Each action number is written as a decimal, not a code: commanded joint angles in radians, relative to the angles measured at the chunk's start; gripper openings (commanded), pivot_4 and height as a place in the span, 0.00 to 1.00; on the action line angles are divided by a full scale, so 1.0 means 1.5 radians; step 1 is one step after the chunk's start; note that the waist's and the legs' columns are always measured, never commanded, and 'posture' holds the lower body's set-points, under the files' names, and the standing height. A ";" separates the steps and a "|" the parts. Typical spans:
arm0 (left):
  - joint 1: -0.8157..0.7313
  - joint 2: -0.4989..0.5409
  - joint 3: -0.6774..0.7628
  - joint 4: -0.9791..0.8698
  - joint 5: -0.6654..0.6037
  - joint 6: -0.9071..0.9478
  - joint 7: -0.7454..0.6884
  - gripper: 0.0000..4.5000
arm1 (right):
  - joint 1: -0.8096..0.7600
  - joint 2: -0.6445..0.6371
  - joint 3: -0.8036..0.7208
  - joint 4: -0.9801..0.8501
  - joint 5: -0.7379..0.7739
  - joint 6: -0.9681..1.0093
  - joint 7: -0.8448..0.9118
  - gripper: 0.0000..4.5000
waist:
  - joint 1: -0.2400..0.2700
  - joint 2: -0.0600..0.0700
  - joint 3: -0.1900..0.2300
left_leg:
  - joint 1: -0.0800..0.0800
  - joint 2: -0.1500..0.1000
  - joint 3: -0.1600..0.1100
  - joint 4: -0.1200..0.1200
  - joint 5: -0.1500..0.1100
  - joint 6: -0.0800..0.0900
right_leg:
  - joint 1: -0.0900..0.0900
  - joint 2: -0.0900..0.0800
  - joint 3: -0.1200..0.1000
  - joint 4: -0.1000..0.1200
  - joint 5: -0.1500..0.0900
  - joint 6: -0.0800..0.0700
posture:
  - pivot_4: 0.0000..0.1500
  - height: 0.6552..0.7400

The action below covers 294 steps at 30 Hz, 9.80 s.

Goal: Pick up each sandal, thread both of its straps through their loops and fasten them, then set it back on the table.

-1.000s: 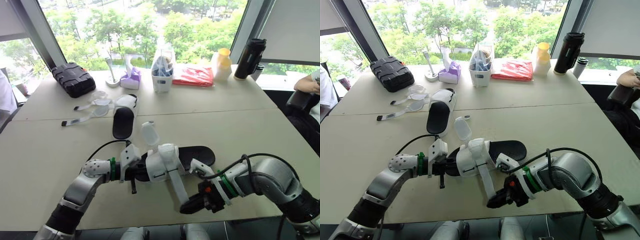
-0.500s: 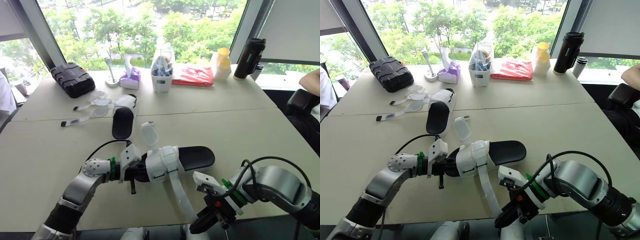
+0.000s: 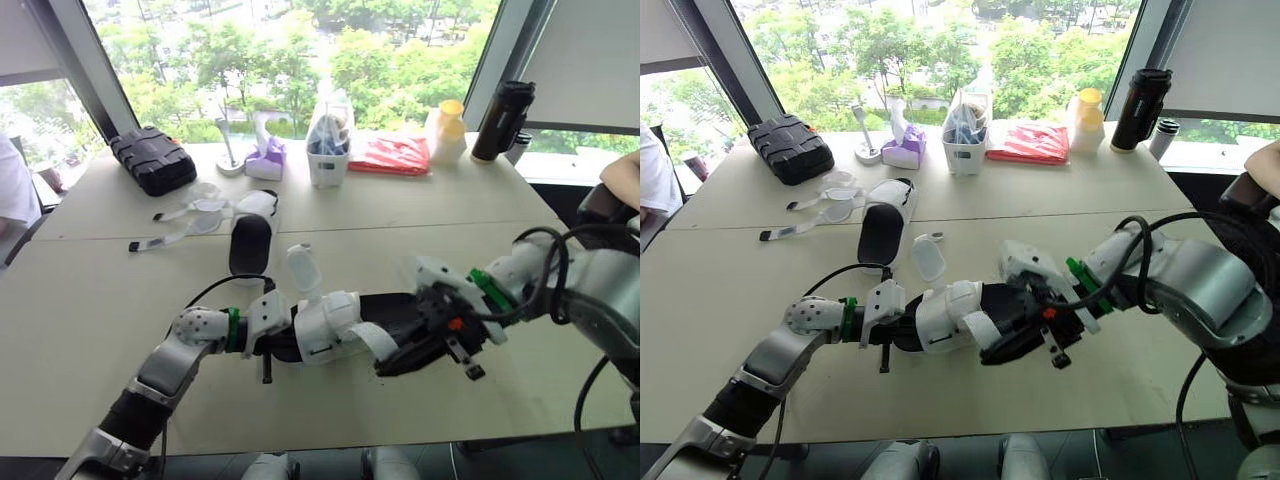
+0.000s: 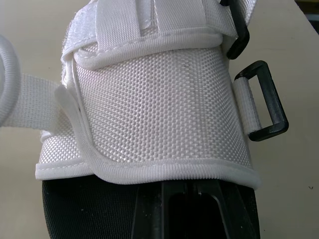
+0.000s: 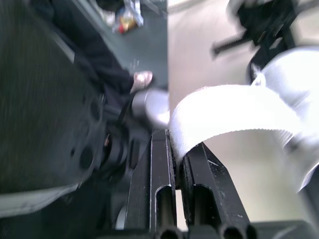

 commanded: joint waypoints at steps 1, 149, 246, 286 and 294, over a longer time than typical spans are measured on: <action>0.028 0.004 -0.055 0.069 0.067 0.016 0.007 0.00 | -0.049 0.035 0.011 0.068 -0.046 -0.037 0.000 0.01 | 0.000 0.000 0.000 | 0.000 0.000 0.000 0.000 0.000 0.000 | 0.000 0.000 0.000 0.000 0.001 -0.001 | 1.00 1.00; 0.035 0.021 -0.056 0.071 0.081 0.011 0.009 0.00 | -0.253 0.442 -0.127 0.766 -0.354 -0.046 -0.121 0.67 | -0.020 0.010 -0.018 | 0.001 -0.001 -0.002 -0.003 0.000 0.000 | -0.002 0.001 0.001 0.002 0.001 -0.002 | 1.00 1.00; 0.048 -0.019 -0.046 0.084 0.068 0.028 0.023 0.00 | 0.261 0.000 0.011 0.070 -0.233 -0.226 0.098 1.00 | -0.002 0.007 -0.019 | 0.002 -0.001 -0.001 -0.002 0.000 0.000 | 0.001 -0.001 0.000 0.000 -0.003 0.004 | 1.00 1.00; 0.041 -0.036 -0.059 0.104 0.078 0.008 0.021 0.00 | -0.032 0.324 -0.092 0.219 0.009 0.224 -0.181 0.00 | -0.003 0.007 -0.021 | 0.002 -0.001 -0.003 -0.002 0.000 0.000 | 0.002 -0.001 -0.001 -0.001 -0.002 0.004 | 1.00 1.00; 0.042 -0.042 -0.057 0.105 0.080 0.009 0.022 0.00 | -0.062 0.393 -0.074 0.321 -0.031 0.175 -0.219 0.00 | 0.004 0.007 -0.021 | 0.000 -0.003 -0.005 -0.002 0.000 0.000 | 0.001 -0.002 -0.002 -0.001 0.000 0.001 | 1.00 1.00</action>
